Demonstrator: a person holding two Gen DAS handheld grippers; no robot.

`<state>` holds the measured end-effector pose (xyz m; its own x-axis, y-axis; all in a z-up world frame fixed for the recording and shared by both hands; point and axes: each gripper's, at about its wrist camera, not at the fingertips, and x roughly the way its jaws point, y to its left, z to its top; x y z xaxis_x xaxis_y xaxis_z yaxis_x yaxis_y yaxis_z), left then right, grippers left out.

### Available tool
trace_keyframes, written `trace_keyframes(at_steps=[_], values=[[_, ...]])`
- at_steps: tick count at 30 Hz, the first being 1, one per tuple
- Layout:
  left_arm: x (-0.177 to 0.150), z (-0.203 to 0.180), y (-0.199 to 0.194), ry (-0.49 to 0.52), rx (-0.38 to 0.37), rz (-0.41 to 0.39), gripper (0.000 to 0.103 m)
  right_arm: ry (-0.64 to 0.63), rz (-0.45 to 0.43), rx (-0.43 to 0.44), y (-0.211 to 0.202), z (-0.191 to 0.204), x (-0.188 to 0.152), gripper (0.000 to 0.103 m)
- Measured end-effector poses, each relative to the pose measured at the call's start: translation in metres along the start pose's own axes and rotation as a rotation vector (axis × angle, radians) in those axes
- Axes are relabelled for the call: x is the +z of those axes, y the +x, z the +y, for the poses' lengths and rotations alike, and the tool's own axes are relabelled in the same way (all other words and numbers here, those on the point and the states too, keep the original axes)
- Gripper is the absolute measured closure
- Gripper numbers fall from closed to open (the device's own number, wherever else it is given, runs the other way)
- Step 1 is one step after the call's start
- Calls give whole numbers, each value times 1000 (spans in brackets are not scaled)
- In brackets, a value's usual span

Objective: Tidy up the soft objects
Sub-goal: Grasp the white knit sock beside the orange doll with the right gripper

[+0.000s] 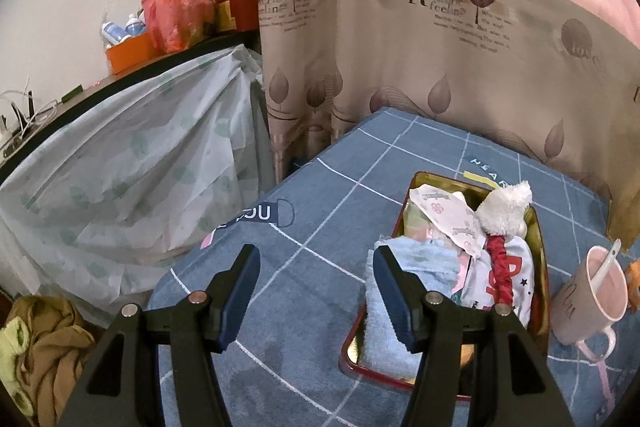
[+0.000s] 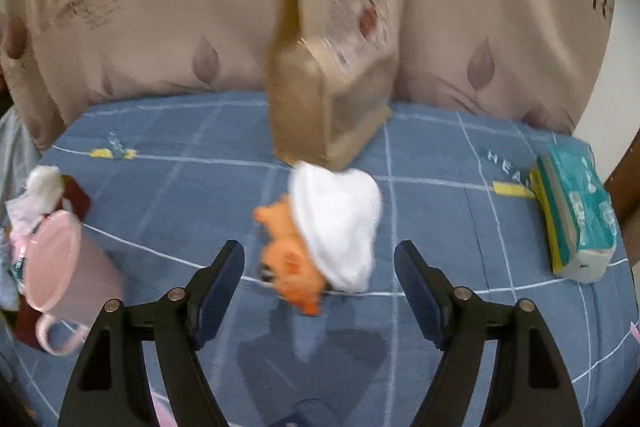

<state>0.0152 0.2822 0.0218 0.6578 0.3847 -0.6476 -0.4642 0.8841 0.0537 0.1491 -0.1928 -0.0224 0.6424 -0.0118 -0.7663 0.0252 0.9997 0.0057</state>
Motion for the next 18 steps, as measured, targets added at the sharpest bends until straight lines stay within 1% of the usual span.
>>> trace_keyframes(at_steps=[3, 5, 8, 9, 12, 14, 16, 18], values=[[-1, -4, -1, 24, -1, -10, 43, 0, 12, -16, 13, -8, -4, 30], [-1, -6, -2, 33, -8, -19, 43, 15, -11, -11, 16, -16, -5, 32], [-3, -11, -3, 52, -8, -27, 43, 40, -44, -21, 17, -26, 0, 39], [-3, -13, -3, 59, -6, -31, 43, 46, -49, -27, 18, -29, 3, 45], [-4, -19, -4, 82, -4, -39, 43, 64, -26, 9, 24, -35, 10, 53], [-5, -23, -5, 98, -6, -42, 43, 69, -13, 29, 28, -39, 12, 54], [-6, -26, -7, 108, -6, -48, 43, 54, -4, 15, 35, -39, 13, 54], [-6, -31, -10, 124, -19, -57, 43, 41, 16, 23, 45, -39, 14, 54]])
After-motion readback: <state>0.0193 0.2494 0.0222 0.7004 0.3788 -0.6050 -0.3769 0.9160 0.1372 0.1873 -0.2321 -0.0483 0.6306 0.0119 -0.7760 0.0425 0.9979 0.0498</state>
